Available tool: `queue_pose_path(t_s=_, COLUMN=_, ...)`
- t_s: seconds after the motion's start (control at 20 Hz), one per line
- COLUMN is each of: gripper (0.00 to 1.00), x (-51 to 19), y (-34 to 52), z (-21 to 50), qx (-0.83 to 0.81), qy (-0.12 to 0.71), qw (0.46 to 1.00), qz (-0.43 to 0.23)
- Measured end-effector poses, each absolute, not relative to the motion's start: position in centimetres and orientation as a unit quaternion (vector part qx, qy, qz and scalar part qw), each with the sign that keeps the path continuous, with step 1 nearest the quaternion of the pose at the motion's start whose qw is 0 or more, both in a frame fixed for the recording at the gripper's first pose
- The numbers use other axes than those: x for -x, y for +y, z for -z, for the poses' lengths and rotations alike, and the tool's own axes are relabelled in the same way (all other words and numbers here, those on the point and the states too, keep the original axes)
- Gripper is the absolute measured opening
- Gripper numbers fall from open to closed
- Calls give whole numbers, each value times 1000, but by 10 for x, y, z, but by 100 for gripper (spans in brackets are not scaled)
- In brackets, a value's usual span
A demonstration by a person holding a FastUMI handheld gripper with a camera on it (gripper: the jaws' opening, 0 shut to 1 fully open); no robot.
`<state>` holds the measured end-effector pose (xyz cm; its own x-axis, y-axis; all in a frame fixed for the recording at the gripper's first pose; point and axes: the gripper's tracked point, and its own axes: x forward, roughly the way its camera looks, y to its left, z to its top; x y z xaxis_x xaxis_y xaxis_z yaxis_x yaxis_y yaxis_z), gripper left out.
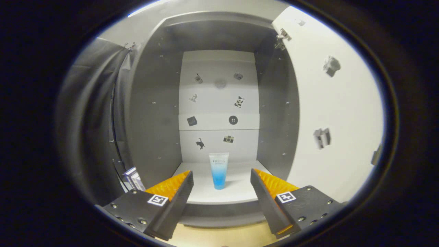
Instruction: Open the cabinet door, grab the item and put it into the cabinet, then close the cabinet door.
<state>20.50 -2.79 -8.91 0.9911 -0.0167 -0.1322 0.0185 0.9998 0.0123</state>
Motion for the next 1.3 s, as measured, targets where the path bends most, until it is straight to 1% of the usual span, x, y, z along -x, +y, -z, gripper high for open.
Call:
queue_pose_path(t_s=0.45, gripper=99, x=-36, y=-61, z=69, qx=-7, qy=72, qw=996, qz=44)
queue_pose_path(t_s=0.65, gripper=99, x=33, y=-98, z=58, qx=-22, qy=70, qw=995, qz=68)
queue_pose_path(t_s=0.75, gripper=99, x=61, y=-130, z=54, qx=-32, qy=71, qw=993, qz=91)
queue_pose_path(t_s=1.05, gripper=99, x=111, y=-225, z=56, qx=-37, qy=75, qw=981, qz=173)
queue_pose_path(t_s=1.2, gripper=99, x=117, y=-267, z=58, qx=-37, qy=77, qw=976, qz=200)
queue_pose_path(t_s=1.3, gripper=99, x=104, y=-291, z=61, qx=-39, qy=79, qw=973, qz=212)
